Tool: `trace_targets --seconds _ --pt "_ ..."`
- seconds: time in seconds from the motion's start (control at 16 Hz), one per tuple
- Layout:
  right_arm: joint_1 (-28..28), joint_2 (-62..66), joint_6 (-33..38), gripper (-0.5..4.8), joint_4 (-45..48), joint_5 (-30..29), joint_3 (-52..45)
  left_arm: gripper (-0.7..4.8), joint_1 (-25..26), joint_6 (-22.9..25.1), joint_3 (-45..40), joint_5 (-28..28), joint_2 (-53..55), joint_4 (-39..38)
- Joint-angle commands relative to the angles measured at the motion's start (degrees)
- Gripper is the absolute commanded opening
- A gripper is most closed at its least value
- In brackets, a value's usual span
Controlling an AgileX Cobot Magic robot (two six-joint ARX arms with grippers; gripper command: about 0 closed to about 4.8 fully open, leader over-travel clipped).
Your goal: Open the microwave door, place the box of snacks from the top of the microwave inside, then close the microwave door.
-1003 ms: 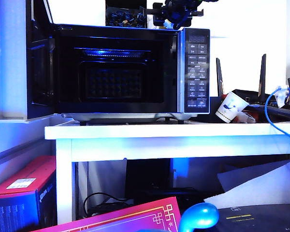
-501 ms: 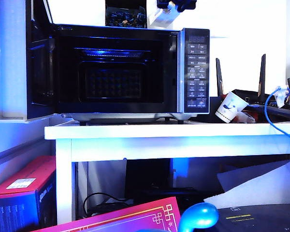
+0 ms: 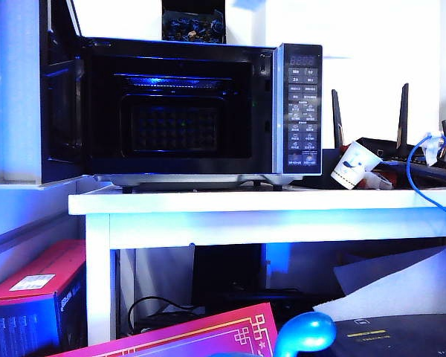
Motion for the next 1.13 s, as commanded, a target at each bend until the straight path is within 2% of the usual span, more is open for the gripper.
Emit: trace_targets --seconds 0.06,0.38,0.5,0.69,0.81,1.13 --pt "0.2 -2.9 -0.2 2.11 -1.7 -6.5 0.5 -0.05 -0.1 0.0 0.1 0.1 -1.9 0.0" --pt "1.8 -3.7 -0.2 2.11 -3.9 -12.5 0.5 -0.05 -0.1 0.0 0.1 0.1 -4.3 -1.6" --pt "1.9 -3.7 -0.2 2.11 -4.4 -17.8 0.4 -0.05 -0.1 0.0 0.1 0.1 -4.9 -2.1" --pt "3.3 -3.6 -0.3 2.11 -5.0 -19.4 -0.4 -0.05 -0.1 0.0 0.2 0.1 -5.6 -2.3" --pt "3.6 -3.6 -0.7 2.11 -5.0 -23.5 -2.0 -0.05 -0.1 0.0 0.2 0.1 -5.6 -2.5" --pt "3.8 -3.7 -5.2 2.11 -7.4 -29.8 -3.7 -0.05 -0.1 0.0 0.2 0.1 -5.9 -3.6"
